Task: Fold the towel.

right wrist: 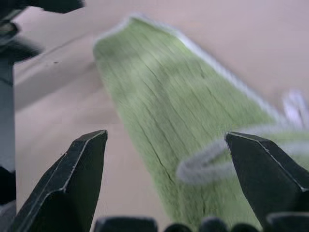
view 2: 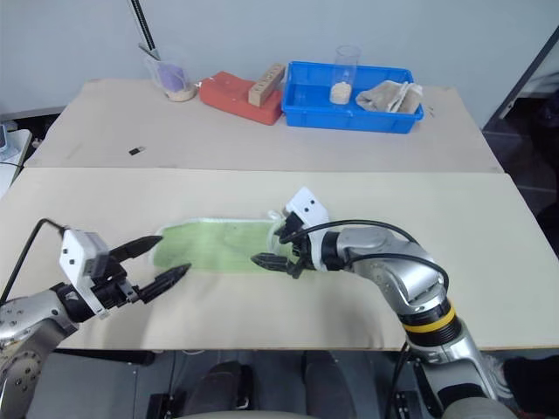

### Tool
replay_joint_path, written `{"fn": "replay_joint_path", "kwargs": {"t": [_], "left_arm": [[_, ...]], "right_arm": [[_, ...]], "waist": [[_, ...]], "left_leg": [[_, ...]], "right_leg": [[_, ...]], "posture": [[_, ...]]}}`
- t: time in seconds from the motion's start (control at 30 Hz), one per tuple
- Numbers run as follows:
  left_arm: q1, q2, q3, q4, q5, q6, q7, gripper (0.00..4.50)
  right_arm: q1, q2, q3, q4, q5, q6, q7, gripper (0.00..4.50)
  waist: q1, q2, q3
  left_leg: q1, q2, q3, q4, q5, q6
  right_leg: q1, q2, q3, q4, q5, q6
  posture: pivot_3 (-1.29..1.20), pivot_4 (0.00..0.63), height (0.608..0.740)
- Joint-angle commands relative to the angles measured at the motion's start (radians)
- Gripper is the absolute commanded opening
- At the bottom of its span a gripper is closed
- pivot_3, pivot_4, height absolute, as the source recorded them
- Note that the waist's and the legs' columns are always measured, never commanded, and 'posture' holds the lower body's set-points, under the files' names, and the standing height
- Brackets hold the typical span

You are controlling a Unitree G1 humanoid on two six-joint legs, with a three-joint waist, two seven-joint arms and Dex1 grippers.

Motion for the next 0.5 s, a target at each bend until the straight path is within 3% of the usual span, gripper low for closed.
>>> {"fn": "replay_joint_path", "kwargs": {"t": [0.03, 0.23, 0.5], "left_arm": [[0.026, -0.118, 0.080, -0.081, -0.108, 0.043, 0.206, 4.50], [0.138, -0.303, 0.114, -0.135, -0.235, 0.140, 0.510, 4.50], [0.053, -0.368, 0.000, -0.128, -0.329, 0.249, 0.791, 4.50]], "right_arm": [[-0.046, -0.015, 0.010, -0.016, -0.035, -0.106, 0.073, 4.13], [-0.134, -0.021, 0.007, 0.052, -0.067, -0.202, 0.173, 4.13], [-0.200, -0.094, -0.008, 0.062, -0.024, -0.245, 0.402, 4.13]], "waist": [[0.002, -0.001, -0.001], [-0.001, -0.001, -0.001], [0.005, -0.002, -0.001]], "left_leg": [[0.000, 0.000, 0.000, 0.000, 0.000, 0.000], [0.000, -0.001, -0.001, 0.000, 0.000, 0.000], [0.001, -0.002, -0.001, 0.002, 0.000, 0.000]], "right_leg": [[0.000, -0.001, 0.000, 0.000, 0.000, 0.000], [0.001, -0.001, 0.000, 0.000, 0.001, 0.000], [0.002, 0.000, -0.001, 0.000, 0.001, 0.000]], "posture": [[0.00, 0.150, 0.714], [0.00, 0.150, 0.714], [0.00, 0.150, 0.714]]}}
